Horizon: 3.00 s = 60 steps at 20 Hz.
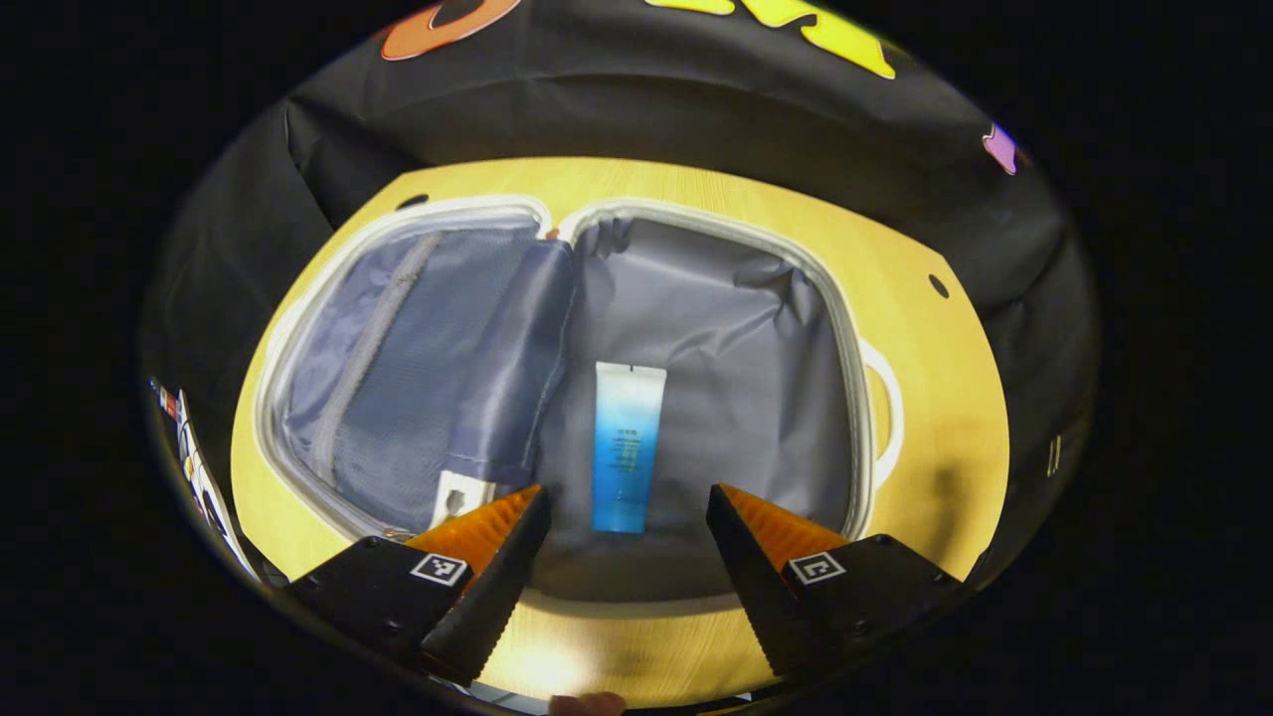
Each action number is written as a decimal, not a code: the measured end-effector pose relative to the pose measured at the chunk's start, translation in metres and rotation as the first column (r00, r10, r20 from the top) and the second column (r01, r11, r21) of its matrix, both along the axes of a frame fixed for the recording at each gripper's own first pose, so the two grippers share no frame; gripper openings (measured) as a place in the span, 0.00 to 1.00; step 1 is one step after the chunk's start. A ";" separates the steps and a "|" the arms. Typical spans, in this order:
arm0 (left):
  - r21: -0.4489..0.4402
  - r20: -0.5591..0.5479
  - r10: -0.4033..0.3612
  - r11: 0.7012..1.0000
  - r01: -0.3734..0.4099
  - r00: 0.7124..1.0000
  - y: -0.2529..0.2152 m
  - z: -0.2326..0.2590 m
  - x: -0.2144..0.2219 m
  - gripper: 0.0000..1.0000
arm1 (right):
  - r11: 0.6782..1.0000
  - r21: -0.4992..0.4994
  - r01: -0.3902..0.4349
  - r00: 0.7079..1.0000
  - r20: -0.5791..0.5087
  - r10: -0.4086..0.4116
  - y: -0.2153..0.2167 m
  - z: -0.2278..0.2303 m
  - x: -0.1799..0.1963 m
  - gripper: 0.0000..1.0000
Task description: First open the suitcase, pack the skin care products into it, and then close the suitcase.
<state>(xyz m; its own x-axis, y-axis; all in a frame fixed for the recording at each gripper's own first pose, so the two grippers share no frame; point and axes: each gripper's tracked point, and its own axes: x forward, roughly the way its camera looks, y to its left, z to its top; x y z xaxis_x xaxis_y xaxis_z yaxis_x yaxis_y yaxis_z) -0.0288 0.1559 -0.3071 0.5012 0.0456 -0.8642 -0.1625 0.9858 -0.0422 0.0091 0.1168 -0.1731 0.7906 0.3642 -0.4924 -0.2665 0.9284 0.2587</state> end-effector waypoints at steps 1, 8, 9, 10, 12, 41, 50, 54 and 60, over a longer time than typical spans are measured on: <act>0.006 0.044 -0.004 1.000 0.004 0.999 0.004 0.013 -0.003 1.00 | 0.999 0.003 -0.033 0.999 -0.004 0.033 0.026 0.001 0.003 0.36; -0.015 0.252 0.051 0.999 -0.049 0.966 0.062 0.062 -0.056 1.00 | 0.985 0.055 -0.166 0.955 -0.241 0.174 0.187 -0.070 0.020 0.36; -0.022 0.258 0.068 0.998 -0.065 0.964 0.075 0.061 -0.066 1.00 | 0.987 0.050 -0.153 0.944 -0.289 0.161 0.201 -0.093 0.020 0.36; -0.025 0.260 0.090 0.996 -0.087 0.961 0.089 0.062 -0.075 1.00 | 0.990 0.048 -0.133 0.929 -0.340 0.142 0.211 -0.115 0.020 0.36; -0.050 0.248 0.138 0.990 -0.130 0.959 0.114 0.058 -0.090 1.00 | 0.995 0.047 -0.091 0.894 -0.437 0.102 0.223 -0.146 0.013 0.36; -0.112 0.330 0.241 0.970 -0.216 0.913 0.168 0.095 -0.112 1.00 | 0.951 -0.305 0.049 0.813 -0.541 -0.215 0.220 -0.211 0.033 0.43; -0.102 0.550 0.162 0.987 -0.126 0.820 0.266 0.125 -0.064 1.00 | 0.950 -0.293 -0.108 0.993 -0.079 0.089 0.203 -0.054 0.036 0.74; -0.299 0.498 0.302 0.940 -0.166 0.813 0.317 0.080 -0.029 1.00 | 0.946 -0.298 -0.130 0.989 0.029 0.145 0.178 -0.008 0.006 0.77; -0.398 0.367 0.363 0.893 -0.208 0.856 0.356 0.009 0.027 0.96 | 0.925 -0.380 -0.001 0.995 0.094 0.040 0.111 0.013 -0.005 0.77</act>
<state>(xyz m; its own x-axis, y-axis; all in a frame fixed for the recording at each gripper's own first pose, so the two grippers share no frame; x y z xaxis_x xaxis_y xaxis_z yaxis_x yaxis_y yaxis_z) -0.0014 0.5117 -0.2986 0.8282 -0.0057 -0.5604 -0.3244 0.8106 -0.4876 0.0040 0.2282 -0.1600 0.8363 0.1825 -0.5171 -0.2930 0.9458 -0.1400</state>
